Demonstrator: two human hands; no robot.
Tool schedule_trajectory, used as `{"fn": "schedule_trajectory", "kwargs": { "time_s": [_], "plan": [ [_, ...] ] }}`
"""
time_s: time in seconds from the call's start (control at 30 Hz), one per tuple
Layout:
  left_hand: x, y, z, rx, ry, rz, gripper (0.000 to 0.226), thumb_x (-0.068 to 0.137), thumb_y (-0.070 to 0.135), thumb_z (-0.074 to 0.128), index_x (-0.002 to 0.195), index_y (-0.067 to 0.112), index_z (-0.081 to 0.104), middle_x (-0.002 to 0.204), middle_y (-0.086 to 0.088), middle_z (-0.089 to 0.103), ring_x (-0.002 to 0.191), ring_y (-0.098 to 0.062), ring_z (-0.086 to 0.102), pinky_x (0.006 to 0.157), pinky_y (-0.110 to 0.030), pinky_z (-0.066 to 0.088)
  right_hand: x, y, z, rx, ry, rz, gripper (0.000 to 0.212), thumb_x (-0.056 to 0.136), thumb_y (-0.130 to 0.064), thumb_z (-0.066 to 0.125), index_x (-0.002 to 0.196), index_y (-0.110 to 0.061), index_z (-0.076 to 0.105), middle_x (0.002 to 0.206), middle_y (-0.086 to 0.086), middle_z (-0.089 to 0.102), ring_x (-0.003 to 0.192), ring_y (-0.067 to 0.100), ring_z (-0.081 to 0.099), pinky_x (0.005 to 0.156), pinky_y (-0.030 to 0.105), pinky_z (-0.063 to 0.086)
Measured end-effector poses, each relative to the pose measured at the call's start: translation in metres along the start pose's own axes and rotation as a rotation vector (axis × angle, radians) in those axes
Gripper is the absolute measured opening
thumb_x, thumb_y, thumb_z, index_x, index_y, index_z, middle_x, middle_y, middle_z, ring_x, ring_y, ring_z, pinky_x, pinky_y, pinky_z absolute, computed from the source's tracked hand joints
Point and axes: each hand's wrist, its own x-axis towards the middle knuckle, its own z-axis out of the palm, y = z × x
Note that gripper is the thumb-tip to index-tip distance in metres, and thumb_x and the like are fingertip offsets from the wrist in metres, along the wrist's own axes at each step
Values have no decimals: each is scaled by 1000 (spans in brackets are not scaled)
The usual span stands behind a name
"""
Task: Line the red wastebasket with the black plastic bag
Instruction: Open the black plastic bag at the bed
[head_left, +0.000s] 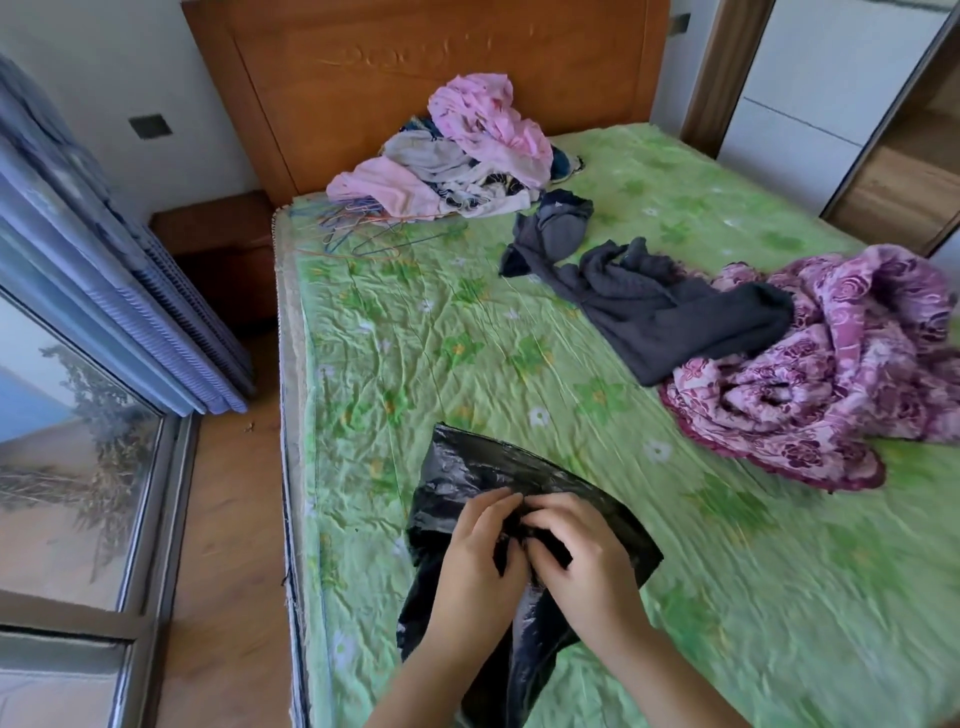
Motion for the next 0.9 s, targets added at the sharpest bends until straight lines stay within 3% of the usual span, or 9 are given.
{"fn": "schedule_trajectory", "kwargs": {
  "time_s": [0.2,0.3,0.43,0.67,0.9],
  "plan": [
    [-46,25,-5,-43,-3,26,26,76,-9,56,91,11,62,101,17,52,97,6,50,78,-3,37,-48,-30,-29,-10,-9,-1,18,72,-1,69,87,-10,67,97,2,66,95,15,61,84,21,46],
    [-67,36,-11,-98,-33,39,31,73,-14,52,87,12,60,96,12,56,93,7,50,74,-3,38,-75,-49,-47,-7,-30,7,15,78,-17,65,92,-12,66,100,1,63,100,8,56,87,19,44],
    [-96,44,-21,-129,-98,56,38,73,-13,50,88,20,58,93,10,60,91,6,51,72,-4,39,-109,-71,-76,-12,32,33,29,82,-33,56,102,-12,63,107,-1,58,108,3,49,93,15,38],
    [-157,54,-28,-278,-223,75,46,73,-14,47,88,28,60,94,13,63,91,3,56,75,-6,40,-176,-89,-93,-83,90,154,35,80,-17,66,114,-13,57,115,1,54,114,6,47,97,8,31],
    [-213,57,-7,-383,-409,104,46,68,-18,46,85,22,61,91,8,65,89,2,58,77,-5,39,-257,-100,-84,-127,153,306,35,79,-14,67,112,-14,56,101,-2,57,99,10,55,87,17,42]
  ]
}}
